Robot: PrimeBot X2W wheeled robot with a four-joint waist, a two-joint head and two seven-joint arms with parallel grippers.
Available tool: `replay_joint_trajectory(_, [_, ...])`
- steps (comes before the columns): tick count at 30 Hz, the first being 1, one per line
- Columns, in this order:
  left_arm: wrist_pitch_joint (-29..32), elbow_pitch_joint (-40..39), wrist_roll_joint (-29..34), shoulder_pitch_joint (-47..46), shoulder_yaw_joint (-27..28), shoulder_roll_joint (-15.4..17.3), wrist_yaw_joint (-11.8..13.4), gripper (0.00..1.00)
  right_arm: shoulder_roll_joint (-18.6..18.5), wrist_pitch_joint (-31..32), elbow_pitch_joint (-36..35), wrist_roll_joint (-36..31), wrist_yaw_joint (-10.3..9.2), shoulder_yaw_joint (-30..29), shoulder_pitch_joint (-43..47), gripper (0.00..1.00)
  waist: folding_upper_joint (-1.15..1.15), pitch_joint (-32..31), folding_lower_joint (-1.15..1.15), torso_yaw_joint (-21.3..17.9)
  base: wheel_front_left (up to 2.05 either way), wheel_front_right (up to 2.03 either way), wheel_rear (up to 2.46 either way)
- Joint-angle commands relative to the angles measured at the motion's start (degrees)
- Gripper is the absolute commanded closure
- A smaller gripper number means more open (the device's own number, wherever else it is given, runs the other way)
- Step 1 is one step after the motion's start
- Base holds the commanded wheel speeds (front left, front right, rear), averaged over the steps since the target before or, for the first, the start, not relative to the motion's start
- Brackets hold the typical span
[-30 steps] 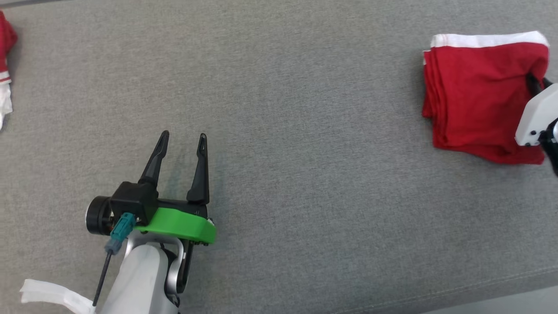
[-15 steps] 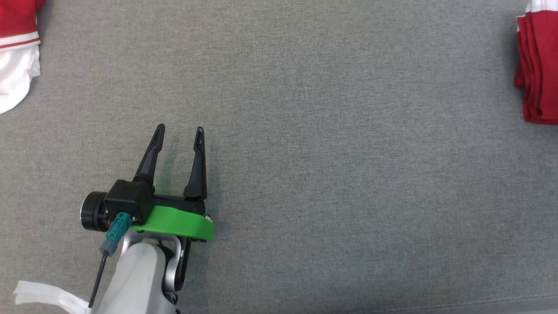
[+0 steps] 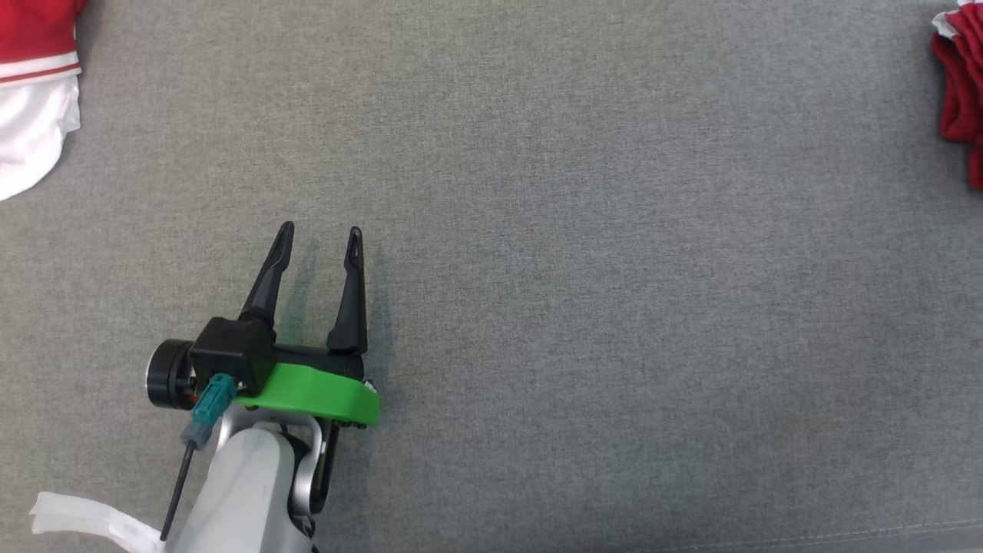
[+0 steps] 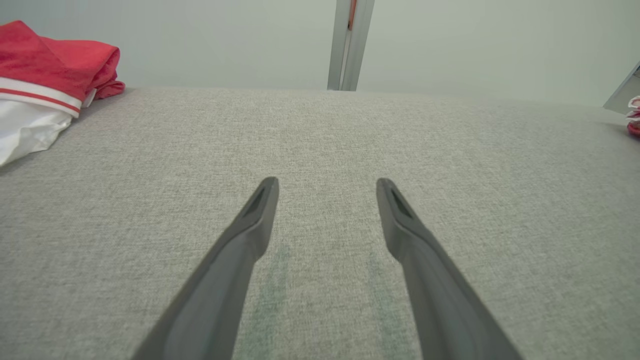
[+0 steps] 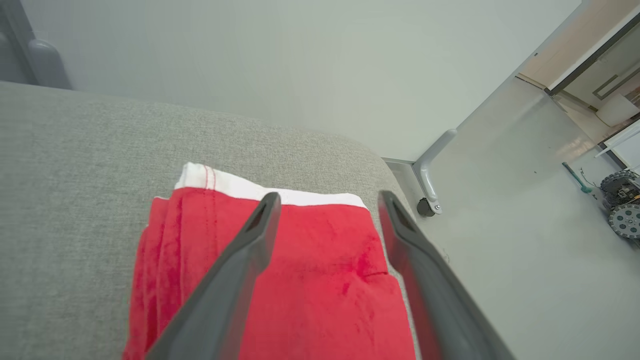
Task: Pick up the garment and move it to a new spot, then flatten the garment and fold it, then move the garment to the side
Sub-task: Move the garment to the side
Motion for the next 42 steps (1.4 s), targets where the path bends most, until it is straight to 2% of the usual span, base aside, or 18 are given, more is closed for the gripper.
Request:
replay_joint_trajectory(1, [0.0, 0.2, -0.4, -0.5, 0.3, 0.3, 0.2, 0.00, 1.0, -1.0, -0.3, -0.4, -0.07, 0.2, -0.6, 0.00, 0.00, -0.9, 0.00, -0.6, 0.00, 0.00, 0.00])
replay_joint_trajectory(10, [0.0, 3.6, -2.0, -1.7, 2.0, 0.0, -0.1, 0.00, 9.2, -5.9, -0.4, 4.1, -0.07, 5.1, 0.4, 0.00, 0.00, -7.4, 0.00, -2.6, 0.00, 0.00, 0.00])
replay_joint_trajectory(20, [0.0, 11.2, -4.0, 0.1, 6.1, -1.0, 0.7, 0.00, 16.9, -10.0, -3.2, 11.1, -0.07, 11.5, 9.5, 0.00, 0.00, -17.6, 0.00, -2.4, 0.00, 0.00, 0.00])
replay_joint_trajectory(25, [0.0, 13.3, -4.3, 2.9, 7.1, -1.3, 0.7, 0.00, 19.9, -10.6, -8.2, 13.4, -0.07, 13.4, 17.3, 0.00, 0.00, -22.0, 0.00, -1.4, 0.00, 0.00, 0.00])
replay_joint_trajectory(29, [0.0, 12.5, -3.6, 6.7, 7.6, -1.6, 0.9, 0.00, 22.7, -10.7, -16.0, 14.4, -0.06, 12.8, 26.5, 0.00, 0.00, -25.0, 0.00, -0.8, 0.00, 0.00, 0.00])
replay_joint_trajectory(42, [0.0, 7.6, -4.5, 13.1, 5.3, -1.7, 2.4, 0.00, 26.8, -10.7, -32.3, 9.1, -0.07, 6.5, 45.0, 0.00, 0.00, -27.0, 0.00, 0.6, 0.00, 0.00, 0.00])
